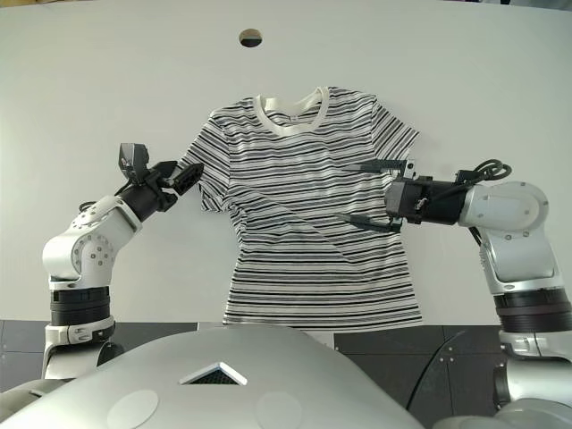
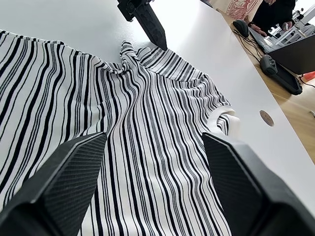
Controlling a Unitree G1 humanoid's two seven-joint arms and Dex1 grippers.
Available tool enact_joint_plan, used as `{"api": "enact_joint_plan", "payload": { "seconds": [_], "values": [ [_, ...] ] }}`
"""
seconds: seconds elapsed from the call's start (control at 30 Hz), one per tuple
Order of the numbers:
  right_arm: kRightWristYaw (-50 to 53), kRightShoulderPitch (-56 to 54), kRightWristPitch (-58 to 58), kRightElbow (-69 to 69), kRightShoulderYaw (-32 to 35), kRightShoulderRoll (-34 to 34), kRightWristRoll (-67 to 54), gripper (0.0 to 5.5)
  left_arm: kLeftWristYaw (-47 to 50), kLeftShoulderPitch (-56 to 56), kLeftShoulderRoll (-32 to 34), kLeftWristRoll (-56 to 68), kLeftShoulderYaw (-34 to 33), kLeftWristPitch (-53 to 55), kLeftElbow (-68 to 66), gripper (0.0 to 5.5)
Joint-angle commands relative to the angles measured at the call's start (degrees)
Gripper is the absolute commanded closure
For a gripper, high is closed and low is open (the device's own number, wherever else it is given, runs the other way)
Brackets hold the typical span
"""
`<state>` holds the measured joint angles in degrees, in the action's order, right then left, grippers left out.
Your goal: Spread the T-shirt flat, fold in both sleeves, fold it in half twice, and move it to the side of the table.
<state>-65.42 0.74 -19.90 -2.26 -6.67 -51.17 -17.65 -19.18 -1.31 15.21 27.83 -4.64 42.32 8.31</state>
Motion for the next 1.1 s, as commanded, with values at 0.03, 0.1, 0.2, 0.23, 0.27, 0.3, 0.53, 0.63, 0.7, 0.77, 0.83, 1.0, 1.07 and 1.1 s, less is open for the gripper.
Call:
{"api": "enact_joint_plan", "payload": {
  "seconds": [0.03,0.1,0.2,0.23,0.27,0.3,0.53,0.63,0.7,0.77,0.83,1.0,1.07,1.1],
  "values": [
    [-0.7,-0.7,-0.2,-0.4,0.9,0.5,0.6,1.9,1.3,0.0,0.6,-2.2,0.7,1.3,-1.8,1.64],
    [-0.8,-0.8,0.0,-0.5,0.9,0.7,0.7,1.9,1.7,0.5,0.5,-2.9,0.1,0.8,-3.1,1.64],
    [-1.0,-1.0,0.5,-1.0,0.9,0.8,0.7,1.9,1.6,0.7,0.5,-3.4,0.0,0.6,-4.0,1.64],
    [-1.0,-1.1,0.7,-1.1,0.9,0.9,0.7,1.9,1.5,0.7,0.5,-3.6,0.2,0.5,-4.3,1.64],
    [-1.0,-1.3,0.8,-1.1,0.9,1.0,0.7,1.9,1.3,0.5,0.4,-3.7,0.5,0.5,-4.3,1.83],
    [-1.0,-1.3,1.0,-1.2,1.0,1.1,0.8,1.9,1.2,0.3,0.4,-3.7,0.8,0.6,-4.0,1.92],
    [-0.8,-1.9,1.8,-1.7,1.2,1.6,0.9,1.9,0.0,-0.3,0.6,-3.8,1.6,1.6,-2.6,3.12],
    [-0.9,-2.0,2.0,-1.8,1.3,1.7,0.9,1.9,-0.3,-0.4,0.6,-3.7,1.6,2.2,-2.4,3.65],
    [-0.9,-2.0,2.3,-2.0,1.4,1.8,0.9,1.9,-0.4,-0.4,0.6,-3.6,1.5,2.5,-2.2,3.95],
    [-0.7,-2.0,2.5,-2.3,1.3,1.9,1.0,1.9,-0.5,-0.2,0.5,-3.7,1.6,2.6,-2.4,4.38],
    [-0.8,-2.4,3.0,-2.6,1.1,2.1,1.2,1.9,-0.5,-0.3,0.3,-3.7,1.6,2.5,-2.4,4.74],
    [-0.6,-2.8,3.6,-3.1,1.2,2.4,1.3,1.9,-1.0,-0.4,0.5,-4.0,2.1,1.9,-1.8,5.38],
    [-0.6,-2.8,3.8,-3.2,1.1,2.5,1.2,1.9,-1.1,-0.5,0.5,-4.0,2.1,1.7,-1.7,5.38],
    [-0.7,-2.7,3.9,-3.3,1.1,2.5,1.2,1.9,-0.9,-0.6,0.5,-4.1,2.0,1.4,-1.6,5.38]
  ]
}}
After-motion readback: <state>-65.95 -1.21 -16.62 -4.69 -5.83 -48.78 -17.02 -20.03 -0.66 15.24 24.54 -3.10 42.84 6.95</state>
